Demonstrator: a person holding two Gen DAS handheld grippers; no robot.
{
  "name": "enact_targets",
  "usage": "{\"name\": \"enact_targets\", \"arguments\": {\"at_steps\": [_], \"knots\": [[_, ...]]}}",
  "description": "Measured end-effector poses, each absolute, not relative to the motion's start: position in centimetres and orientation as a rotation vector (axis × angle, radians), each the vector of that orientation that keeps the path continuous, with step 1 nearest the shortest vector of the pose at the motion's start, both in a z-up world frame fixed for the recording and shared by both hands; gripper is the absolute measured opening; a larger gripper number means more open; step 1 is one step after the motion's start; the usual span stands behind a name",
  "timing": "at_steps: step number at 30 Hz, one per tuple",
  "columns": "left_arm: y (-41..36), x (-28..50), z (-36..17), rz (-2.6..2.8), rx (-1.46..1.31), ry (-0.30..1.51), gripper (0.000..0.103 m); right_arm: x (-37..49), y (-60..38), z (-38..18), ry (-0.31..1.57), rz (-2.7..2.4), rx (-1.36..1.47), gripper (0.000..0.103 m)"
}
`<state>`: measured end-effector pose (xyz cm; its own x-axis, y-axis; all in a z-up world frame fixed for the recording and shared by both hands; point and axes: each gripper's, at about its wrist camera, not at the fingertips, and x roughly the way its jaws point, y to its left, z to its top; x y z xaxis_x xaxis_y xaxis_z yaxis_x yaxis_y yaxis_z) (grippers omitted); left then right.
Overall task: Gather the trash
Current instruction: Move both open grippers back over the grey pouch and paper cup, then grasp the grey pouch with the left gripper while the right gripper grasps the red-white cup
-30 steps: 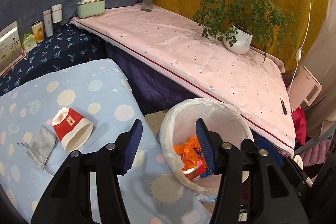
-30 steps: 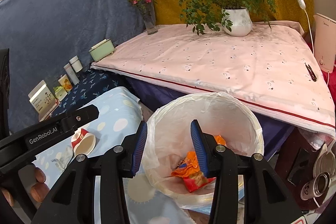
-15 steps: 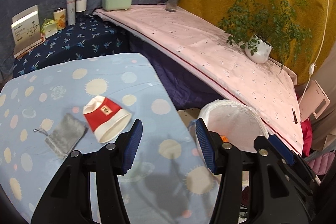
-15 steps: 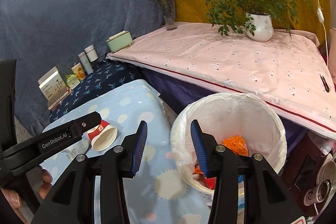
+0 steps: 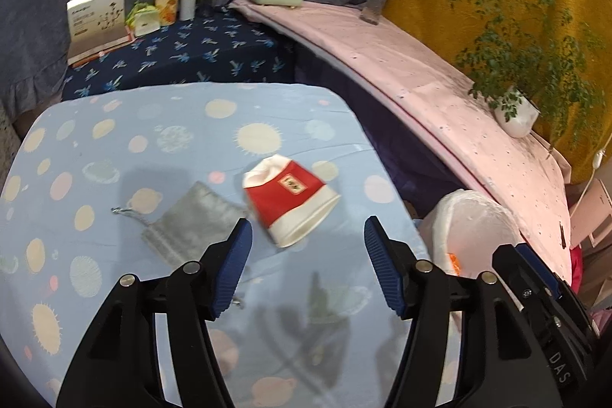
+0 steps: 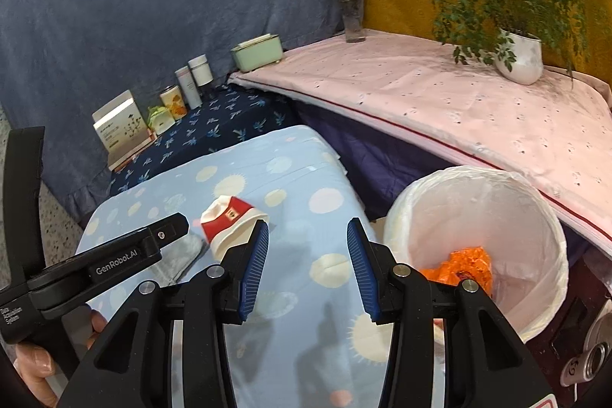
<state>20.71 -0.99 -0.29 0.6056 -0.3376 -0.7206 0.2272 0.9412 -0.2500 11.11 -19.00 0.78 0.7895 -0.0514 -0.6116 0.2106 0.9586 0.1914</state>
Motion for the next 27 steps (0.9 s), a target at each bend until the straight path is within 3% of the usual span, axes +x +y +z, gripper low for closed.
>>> {"name": "enact_targets", "arguments": {"at_steps": [24, 27], "knots": [[7.5, 23.2, -6.2, -0.152, -0.207, 0.969, 0.073, 16.2, -11.3, -3.3, 0.766, -0.029, 0.194, 0.042], [8.1, 23.6, -7.3, -0.134, -0.212, 0.987, 0.079, 16.9, -10.8, -4.3, 0.786, -0.02, 0.195, 0.042]]}}
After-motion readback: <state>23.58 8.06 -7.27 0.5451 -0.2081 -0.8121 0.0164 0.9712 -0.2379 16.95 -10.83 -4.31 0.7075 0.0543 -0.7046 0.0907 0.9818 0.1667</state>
